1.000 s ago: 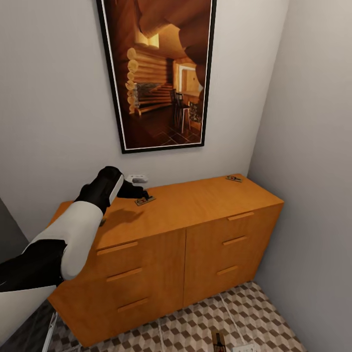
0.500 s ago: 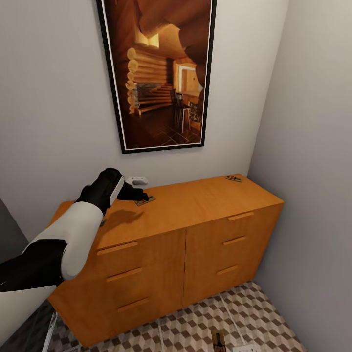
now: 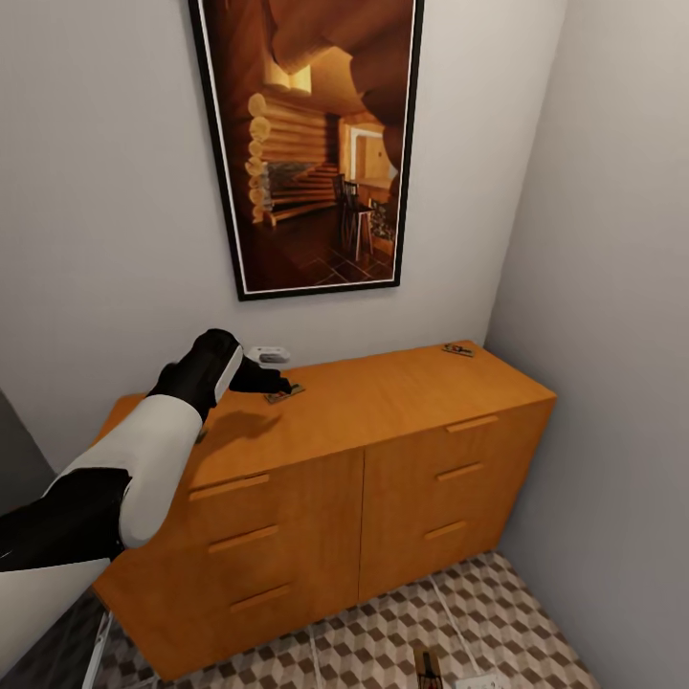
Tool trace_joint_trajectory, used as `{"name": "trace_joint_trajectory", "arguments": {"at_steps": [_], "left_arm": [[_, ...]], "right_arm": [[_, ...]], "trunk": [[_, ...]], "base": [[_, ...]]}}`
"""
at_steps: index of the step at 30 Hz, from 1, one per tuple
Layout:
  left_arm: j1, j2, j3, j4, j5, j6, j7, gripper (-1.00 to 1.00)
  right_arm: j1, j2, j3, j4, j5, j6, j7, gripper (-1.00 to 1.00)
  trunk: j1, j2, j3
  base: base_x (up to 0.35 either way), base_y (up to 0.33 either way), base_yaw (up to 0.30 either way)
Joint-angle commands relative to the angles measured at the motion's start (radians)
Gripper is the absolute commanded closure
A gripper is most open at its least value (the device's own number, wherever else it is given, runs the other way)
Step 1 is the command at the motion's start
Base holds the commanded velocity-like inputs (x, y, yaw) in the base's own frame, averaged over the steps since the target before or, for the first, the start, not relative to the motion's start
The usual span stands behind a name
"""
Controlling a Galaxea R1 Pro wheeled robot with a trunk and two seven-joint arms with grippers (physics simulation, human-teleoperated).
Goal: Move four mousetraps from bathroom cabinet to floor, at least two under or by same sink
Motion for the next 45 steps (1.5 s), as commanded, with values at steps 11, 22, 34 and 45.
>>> {"name": "trace_joint_trajectory", "arguments": {"at_steps": [11,22,34,45], "left_arm": [[-0.001,0.001,0.001,0.001,-0.011,0.003,-0.008,-1.00],[-0.001,0.001,0.001,0.018,-0.012,0.001,-0.008,-1.00],[-0.001,0.001,0.001,0.020,-0.012,0.001,-0.008,-1.00],[-0.001,0.001,0.001,0.020,-0.012,0.001,-0.008,-1.00]], "right_arm": [[0.000,0.000,0.004,0.001,-0.011,-0.007,0.004,1.00],[0.144,-0.090,0.004,0.001,-0.010,-0.217,-0.003,1.00],[0.329,-0.099,0.004,0.001,-0.013,-0.578,-0.175,1.00],[0.354,-0.036,0.001,-0.002,-0.020,-0.578,-0.277,1.00]], "trunk": [[0.000,-0.001,-0.001],[0.000,-0.001,-0.001],[0.000,-0.001,-0.001],[0.000,-0.001,-0.001]], "base": [[0.135,0.000,0.000],[0.007,0.000,0.000],[0.000,0.000,0.000],[0.000,0.000,0.000]]}}
